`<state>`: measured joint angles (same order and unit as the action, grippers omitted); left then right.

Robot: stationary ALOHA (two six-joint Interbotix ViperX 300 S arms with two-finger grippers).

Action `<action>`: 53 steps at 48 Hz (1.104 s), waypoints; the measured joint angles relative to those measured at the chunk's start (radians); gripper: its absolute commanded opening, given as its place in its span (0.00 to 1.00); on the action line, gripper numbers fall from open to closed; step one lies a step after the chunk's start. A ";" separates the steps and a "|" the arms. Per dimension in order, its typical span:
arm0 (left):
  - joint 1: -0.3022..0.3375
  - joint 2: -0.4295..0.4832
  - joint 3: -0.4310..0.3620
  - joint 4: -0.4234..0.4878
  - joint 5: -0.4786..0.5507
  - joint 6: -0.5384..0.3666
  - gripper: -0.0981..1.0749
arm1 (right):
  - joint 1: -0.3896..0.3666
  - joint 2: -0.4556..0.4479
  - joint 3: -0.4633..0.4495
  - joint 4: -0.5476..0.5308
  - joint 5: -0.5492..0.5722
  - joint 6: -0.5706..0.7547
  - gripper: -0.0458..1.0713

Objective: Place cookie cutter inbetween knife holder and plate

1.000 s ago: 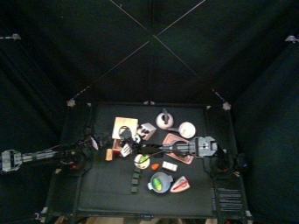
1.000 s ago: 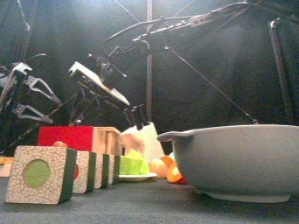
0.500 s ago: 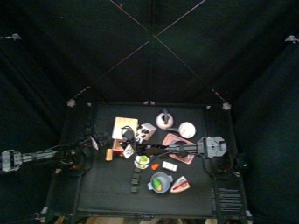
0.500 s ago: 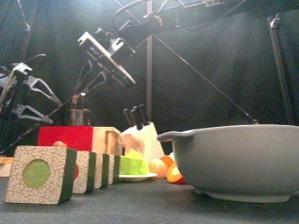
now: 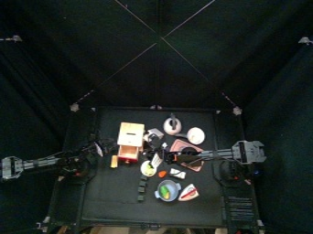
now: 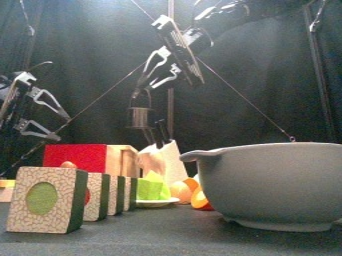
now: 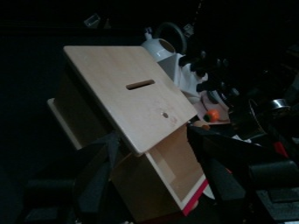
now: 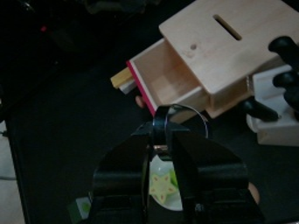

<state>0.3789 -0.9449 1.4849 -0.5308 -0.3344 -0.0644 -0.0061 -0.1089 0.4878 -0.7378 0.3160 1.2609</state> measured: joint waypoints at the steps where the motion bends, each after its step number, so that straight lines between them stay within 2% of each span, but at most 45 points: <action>1: 0.000 0.000 0.000 0.000 0.000 -0.002 0.90 | -0.003 -0.014 0.017 0.000 0.000 0.000 0.54; 4: -0.002 0.000 -0.002 0.003 0.000 -0.002 0.90 | -0.014 -0.049 0.075 0.000 -0.002 0.000 0.54; 10: -0.003 0.000 -0.002 0.002 -0.002 -0.002 0.90 | -0.098 -0.072 0.160 0.000 -0.018 0.002 0.54; 16: -0.003 0.000 -0.003 0.003 0.000 -0.003 0.90 | -0.207 -0.034 0.193 -0.009 -0.100 0.000 0.55; 22: -0.003 0.000 -0.003 0.002 0.000 -0.005 0.90 | -0.267 0.015 0.212 -0.009 -0.175 0.000 0.56; 35: -0.003 0.000 -0.003 0.002 0.000 -0.002 0.90 | -0.287 0.049 0.221 0.000 -0.210 0.000 0.74; 53: -0.005 0.000 -0.003 0.003 0.000 -0.002 0.90 | -0.290 0.049 0.216 -0.002 -0.190 -0.002 0.73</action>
